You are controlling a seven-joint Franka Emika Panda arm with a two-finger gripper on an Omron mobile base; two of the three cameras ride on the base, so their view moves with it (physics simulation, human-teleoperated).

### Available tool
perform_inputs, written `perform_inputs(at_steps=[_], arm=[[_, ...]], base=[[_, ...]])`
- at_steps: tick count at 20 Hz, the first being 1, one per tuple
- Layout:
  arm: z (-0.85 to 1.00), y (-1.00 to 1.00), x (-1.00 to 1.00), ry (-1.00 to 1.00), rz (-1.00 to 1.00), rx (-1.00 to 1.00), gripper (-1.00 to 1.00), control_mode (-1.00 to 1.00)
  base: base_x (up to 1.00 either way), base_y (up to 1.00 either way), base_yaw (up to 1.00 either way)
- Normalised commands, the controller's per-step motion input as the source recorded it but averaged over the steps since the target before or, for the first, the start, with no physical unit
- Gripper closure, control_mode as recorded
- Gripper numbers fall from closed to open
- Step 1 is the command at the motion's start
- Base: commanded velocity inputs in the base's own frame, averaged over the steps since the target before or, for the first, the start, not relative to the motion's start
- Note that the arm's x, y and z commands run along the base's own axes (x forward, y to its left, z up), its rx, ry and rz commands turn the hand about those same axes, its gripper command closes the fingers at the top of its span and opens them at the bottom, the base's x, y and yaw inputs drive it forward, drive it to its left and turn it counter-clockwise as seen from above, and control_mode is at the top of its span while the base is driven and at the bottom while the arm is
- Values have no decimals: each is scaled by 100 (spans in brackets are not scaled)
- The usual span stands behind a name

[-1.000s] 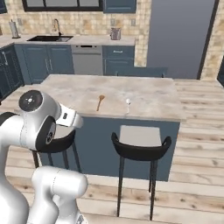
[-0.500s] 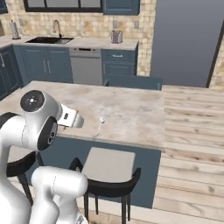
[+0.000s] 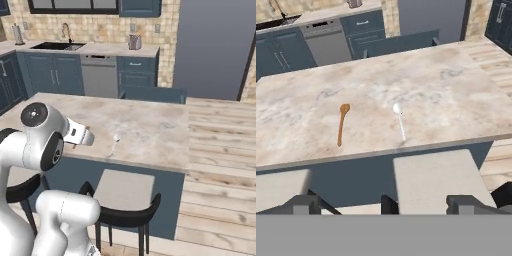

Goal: Pick up the metallic utensils from the counter and place them in the open drawer. Make sure not to pick up any wooden utensils.

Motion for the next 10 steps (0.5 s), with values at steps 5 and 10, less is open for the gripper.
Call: perform_inputs(at_steps=[5, 10], arm=[[0, 0, 0, 0, 0, 0, -100, 100], [0, 0, 0, 0, 0, 0, -100, 100]], base=[[78, -15, 24], [77, -14, 18]])
